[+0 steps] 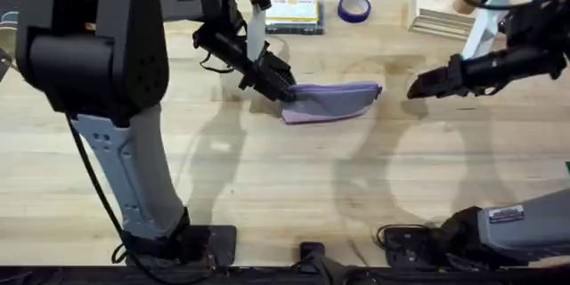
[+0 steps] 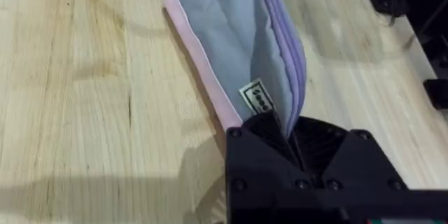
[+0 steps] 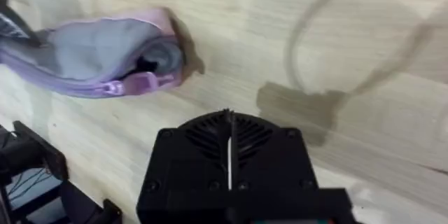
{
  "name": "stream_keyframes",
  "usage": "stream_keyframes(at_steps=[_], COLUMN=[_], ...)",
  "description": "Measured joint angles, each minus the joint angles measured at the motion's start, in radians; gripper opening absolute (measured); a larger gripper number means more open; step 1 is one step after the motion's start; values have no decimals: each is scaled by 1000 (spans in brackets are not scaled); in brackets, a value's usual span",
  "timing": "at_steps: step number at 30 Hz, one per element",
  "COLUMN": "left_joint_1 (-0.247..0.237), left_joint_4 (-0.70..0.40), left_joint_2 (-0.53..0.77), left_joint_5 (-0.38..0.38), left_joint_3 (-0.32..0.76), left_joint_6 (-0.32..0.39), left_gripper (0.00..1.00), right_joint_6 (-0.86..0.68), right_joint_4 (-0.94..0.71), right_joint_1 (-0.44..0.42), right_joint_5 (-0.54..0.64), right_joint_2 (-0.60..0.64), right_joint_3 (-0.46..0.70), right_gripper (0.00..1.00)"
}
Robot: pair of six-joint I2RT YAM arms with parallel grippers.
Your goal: Unzip the bag, pick up the pens from the table one at a time and place them inside, then zip the bag closed.
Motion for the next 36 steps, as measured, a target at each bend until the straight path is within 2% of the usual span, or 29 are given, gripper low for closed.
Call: stream_keyframes(at_steps=[9,13,14,18,22,24,30,31,36], left_joint_1=[0,0,0,0,0,0,0,0,0], left_joint_4=[0,0,0,0,0,0,0,-1,-8], left_joint_2=[0,0,0,0,0,0,0,0,0], left_joint_5=[0,0,0,0,0,0,0,-1,4], left_joint_3=[0,0,0,0,0,0,0,0,0], left_joint_6=[0,0,0,0,0,0,1,3,-2], left_gripper=[42,42,42,42,42,42,48,158,934], right_joint_6=[0,0,0,-4,-6,-5,-4,-4,-4], right_joint_4=[-29,-49,-55,-81,-106,-115,-122,-123,-124], right_joint_1=[5,42,55,110,144,153,156,156,156], right_joint_5=[-42,-43,-43,-45,-45,-45,-45,-45,-45], right_joint_2=[-202,-282,-300,-365,-417,-440,-511,-516,-521], right_joint_3=[13,14,14,15,16,16,16,16,16], right_gripper=[31,33,64,429,959,994,997,997,997])
